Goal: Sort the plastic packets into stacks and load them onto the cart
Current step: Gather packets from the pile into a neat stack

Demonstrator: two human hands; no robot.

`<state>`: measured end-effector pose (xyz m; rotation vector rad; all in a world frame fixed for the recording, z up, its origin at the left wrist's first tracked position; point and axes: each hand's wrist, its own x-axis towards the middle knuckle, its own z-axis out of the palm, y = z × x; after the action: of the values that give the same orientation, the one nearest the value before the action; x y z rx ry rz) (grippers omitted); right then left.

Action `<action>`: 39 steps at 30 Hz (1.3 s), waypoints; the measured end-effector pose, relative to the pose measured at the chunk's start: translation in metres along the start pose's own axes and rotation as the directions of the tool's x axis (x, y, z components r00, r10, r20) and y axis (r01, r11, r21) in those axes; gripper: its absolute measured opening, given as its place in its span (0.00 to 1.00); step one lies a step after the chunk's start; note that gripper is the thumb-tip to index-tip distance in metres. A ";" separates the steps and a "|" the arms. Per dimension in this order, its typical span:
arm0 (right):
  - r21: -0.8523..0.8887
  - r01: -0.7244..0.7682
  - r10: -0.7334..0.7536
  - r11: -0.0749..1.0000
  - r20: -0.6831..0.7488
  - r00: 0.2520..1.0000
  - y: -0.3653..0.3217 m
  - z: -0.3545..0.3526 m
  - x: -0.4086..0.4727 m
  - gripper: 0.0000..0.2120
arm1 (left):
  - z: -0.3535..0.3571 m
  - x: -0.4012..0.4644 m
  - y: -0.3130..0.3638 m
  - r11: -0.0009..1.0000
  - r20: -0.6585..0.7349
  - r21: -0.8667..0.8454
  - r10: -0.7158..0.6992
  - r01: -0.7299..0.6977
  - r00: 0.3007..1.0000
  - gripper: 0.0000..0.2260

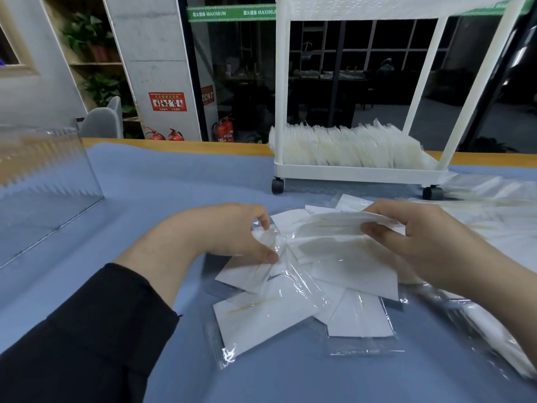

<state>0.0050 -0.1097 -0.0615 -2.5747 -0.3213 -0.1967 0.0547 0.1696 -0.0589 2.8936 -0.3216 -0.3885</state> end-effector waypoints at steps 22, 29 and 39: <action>0.512 -0.007 0.075 0.859 -0.113 0.991 0.001 0.000 0.001 0.04 | 0.008 0.001 0.039 0.506 -0.560 -0.747 -0.132 -0.431 0.818 0.16; 0.430 0.028 0.061 0.902 -0.192 0.980 0.003 0.007 0.005 0.06 | 0.029 -0.007 0.069 0.212 -0.375 -0.906 0.005 -0.367 0.927 0.17; 0.357 0.035 -0.012 0.934 -0.066 0.998 -0.001 0.016 0.004 0.09 | 0.034 -0.008 0.072 0.444 -0.580 -0.721 0.036 -0.533 0.814 0.24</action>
<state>0.0103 -0.1001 -0.0739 -2.2001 -0.3310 -0.2064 0.0241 0.0975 -0.0724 1.7447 -0.3885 0.2335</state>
